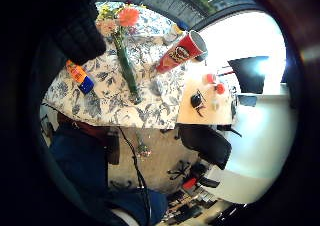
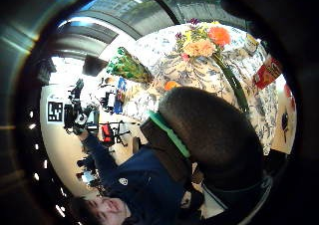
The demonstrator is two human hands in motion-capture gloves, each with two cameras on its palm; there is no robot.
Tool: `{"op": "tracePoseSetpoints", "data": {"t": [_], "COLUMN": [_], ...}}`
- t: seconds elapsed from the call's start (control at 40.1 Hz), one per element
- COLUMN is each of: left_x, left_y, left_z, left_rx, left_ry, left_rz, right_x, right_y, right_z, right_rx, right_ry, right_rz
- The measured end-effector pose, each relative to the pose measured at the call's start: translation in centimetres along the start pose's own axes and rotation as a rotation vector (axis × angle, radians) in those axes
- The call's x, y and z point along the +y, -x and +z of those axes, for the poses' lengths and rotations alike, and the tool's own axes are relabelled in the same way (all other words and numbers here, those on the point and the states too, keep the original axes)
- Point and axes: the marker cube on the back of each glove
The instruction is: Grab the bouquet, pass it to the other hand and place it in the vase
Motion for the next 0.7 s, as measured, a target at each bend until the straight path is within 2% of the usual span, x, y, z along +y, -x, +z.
{"op": "tracePoseSetpoints", "data": {"t": [0.15,0.274,0.424,0.623,0.698], "left_x": [0.3,0.4,0.2,-0.6,-0.6], "left_y": [-1.5,-2.5,-3.0,-3.6,-3.7], "left_z": [-0.2,-0.8,-1.5,-1.8,-1.7], "left_rx": [-0.021,-0.011,-0.002,0.009,-0.006], "left_ry": [-0.013,-0.054,-0.095,-0.178,-0.181], "left_rz": [0.045,0.087,0.121,0.13,0.128], "right_x": [0.5,-0.7,-1.8,-2.2,-1.9], "right_y": [-0.8,-2.7,-5.3,-6.7,-7.4], "right_z": [-1.6,-1.6,-0.8,0.5,2.1], "right_rx": [-0.02,-0.06,-0.103,-0.21,-0.267], "right_ry": [-0.003,-0.022,0.096,0.174,0.305], "right_rz": [0.082,0.173,0.332,0.453,0.541]}}
